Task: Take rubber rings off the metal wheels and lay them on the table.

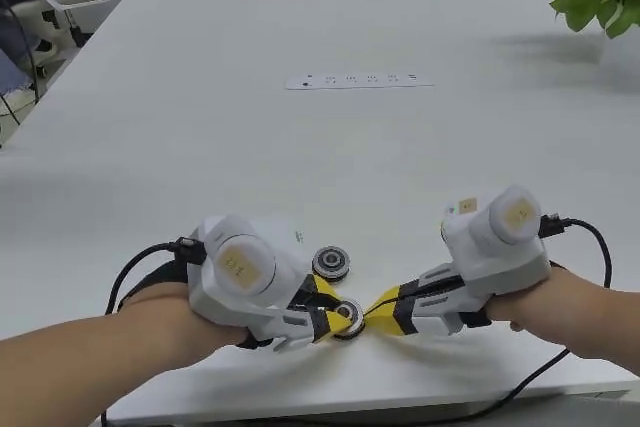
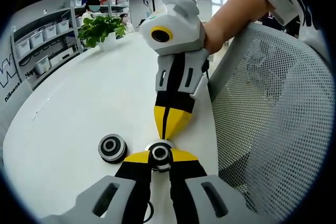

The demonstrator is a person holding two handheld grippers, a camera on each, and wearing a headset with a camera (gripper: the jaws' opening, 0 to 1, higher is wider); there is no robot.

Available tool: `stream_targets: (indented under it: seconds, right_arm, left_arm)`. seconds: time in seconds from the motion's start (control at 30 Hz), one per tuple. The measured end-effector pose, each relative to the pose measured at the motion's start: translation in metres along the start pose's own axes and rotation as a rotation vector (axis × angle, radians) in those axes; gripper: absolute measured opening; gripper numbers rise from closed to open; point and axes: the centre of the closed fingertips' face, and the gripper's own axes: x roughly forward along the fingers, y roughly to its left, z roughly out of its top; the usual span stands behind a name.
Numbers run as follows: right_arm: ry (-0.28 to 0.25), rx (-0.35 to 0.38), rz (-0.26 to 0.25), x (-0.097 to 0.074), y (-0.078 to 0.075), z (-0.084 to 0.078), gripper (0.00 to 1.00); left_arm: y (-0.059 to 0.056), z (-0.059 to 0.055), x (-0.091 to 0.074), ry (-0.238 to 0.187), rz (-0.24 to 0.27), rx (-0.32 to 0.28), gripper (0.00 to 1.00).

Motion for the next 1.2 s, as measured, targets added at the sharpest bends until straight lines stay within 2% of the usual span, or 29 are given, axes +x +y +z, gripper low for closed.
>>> stream_targets:
  seconds: [0.43,1.2]
  right_arm:
    - [-0.014,0.017,-0.007,-0.002,-0.001,0.003,0.0]
    - [-0.065,0.099,0.01,-0.005,0.0,0.011,0.0]
  left_arm:
    - [0.0,0.0,0.0,0.003,0.003,-0.001,0.08]
    - [0.0,0.0,0.0,0.006,0.008,0.0,0.08]
